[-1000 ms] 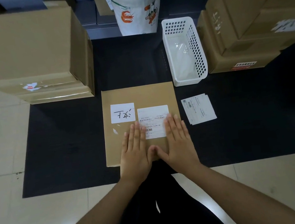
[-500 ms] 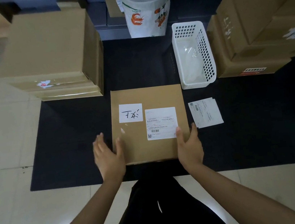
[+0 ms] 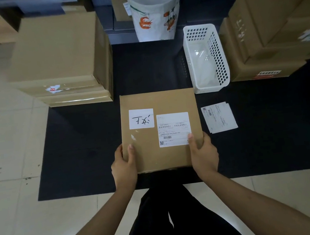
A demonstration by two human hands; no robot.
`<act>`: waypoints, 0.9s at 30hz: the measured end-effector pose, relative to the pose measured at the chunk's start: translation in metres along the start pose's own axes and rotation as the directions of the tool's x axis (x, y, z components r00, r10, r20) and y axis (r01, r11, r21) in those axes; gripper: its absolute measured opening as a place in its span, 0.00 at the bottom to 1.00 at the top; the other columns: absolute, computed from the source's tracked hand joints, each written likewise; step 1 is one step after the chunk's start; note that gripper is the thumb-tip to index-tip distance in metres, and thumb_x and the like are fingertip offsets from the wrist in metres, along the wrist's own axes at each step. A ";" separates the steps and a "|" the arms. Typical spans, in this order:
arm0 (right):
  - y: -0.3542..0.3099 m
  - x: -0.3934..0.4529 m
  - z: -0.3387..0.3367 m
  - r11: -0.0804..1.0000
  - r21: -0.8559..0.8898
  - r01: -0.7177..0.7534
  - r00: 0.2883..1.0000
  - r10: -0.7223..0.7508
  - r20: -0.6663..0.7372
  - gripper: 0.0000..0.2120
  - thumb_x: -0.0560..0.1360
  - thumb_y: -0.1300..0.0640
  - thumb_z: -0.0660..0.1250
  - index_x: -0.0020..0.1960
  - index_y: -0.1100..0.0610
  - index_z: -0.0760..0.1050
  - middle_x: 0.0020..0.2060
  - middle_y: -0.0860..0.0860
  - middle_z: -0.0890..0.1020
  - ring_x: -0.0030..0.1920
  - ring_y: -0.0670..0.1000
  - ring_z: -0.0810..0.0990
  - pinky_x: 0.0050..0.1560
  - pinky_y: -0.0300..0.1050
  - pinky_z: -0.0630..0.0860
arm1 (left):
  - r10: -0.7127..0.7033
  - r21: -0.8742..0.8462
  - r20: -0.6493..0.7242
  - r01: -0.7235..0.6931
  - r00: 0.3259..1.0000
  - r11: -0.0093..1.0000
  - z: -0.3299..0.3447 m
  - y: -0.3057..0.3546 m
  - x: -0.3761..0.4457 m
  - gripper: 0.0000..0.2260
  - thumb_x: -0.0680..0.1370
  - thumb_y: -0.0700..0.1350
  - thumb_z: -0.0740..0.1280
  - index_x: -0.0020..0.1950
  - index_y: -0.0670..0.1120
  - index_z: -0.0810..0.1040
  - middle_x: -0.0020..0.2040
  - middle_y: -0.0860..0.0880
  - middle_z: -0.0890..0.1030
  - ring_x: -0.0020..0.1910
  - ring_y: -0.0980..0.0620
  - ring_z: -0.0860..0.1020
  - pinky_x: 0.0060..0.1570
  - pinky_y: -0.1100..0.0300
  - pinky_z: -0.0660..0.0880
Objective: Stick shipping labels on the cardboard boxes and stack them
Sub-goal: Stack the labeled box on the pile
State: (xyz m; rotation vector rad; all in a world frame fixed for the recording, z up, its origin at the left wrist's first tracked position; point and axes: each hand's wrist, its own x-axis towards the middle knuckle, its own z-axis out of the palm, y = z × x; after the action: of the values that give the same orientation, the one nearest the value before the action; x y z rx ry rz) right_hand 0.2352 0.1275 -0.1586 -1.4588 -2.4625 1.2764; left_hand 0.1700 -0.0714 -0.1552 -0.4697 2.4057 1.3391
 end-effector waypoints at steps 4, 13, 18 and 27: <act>-0.001 -0.008 -0.011 0.999 0.040 0.017 1.000 -0.017 -0.013 0.30 0.77 0.35 0.57 0.71 0.52 0.65 0.56 0.50 0.79 0.54 0.51 0.78 0.55 0.51 0.77 | 0.035 -0.008 -0.029 -0.035 0.999 0.999 -0.004 0.008 -0.011 0.23 0.80 0.58 0.59 0.70 0.46 0.69 0.54 0.51 0.78 0.50 0.53 0.76 0.47 0.60 0.70; 0.049 0.021 -0.102 0.995 0.081 0.049 0.996 -0.043 -0.078 0.31 0.75 0.34 0.56 0.69 0.54 0.68 0.54 0.51 0.80 0.52 0.53 0.79 0.52 0.52 0.78 | 0.141 -0.031 -0.019 -0.142 0.990 0.989 0.070 0.047 -0.075 0.23 0.79 0.58 0.59 0.69 0.46 0.70 0.54 0.51 0.78 0.50 0.52 0.76 0.46 0.60 0.70; 0.107 0.051 -0.187 0.997 0.063 0.052 0.993 -0.045 -0.111 0.30 0.76 0.35 0.57 0.69 0.53 0.69 0.54 0.53 0.81 0.53 0.56 0.79 0.51 0.50 0.77 | 0.112 -0.064 -0.020 -0.113 0.993 0.991 0.155 0.063 -0.139 0.23 0.79 0.60 0.59 0.68 0.47 0.70 0.54 0.50 0.78 0.51 0.51 0.76 0.47 0.58 0.71; 0.183 0.084 -0.296 0.997 0.074 0.011 0.990 0.000 -0.140 0.30 0.75 0.34 0.58 0.68 0.55 0.71 0.53 0.54 0.81 0.53 0.58 0.79 0.53 0.52 0.76 | 0.144 -0.057 0.038 -0.142 0.989 0.988 0.255 0.092 -0.218 0.22 0.80 0.58 0.59 0.69 0.46 0.70 0.49 0.53 0.77 0.47 0.53 0.75 0.46 0.59 0.70</act>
State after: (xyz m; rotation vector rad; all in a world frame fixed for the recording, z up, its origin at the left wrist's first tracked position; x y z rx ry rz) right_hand 0.4350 0.4205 -0.1099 -1.4688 -2.3039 1.2059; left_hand 0.3572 0.2193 -0.1141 -0.2845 2.4130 1.4625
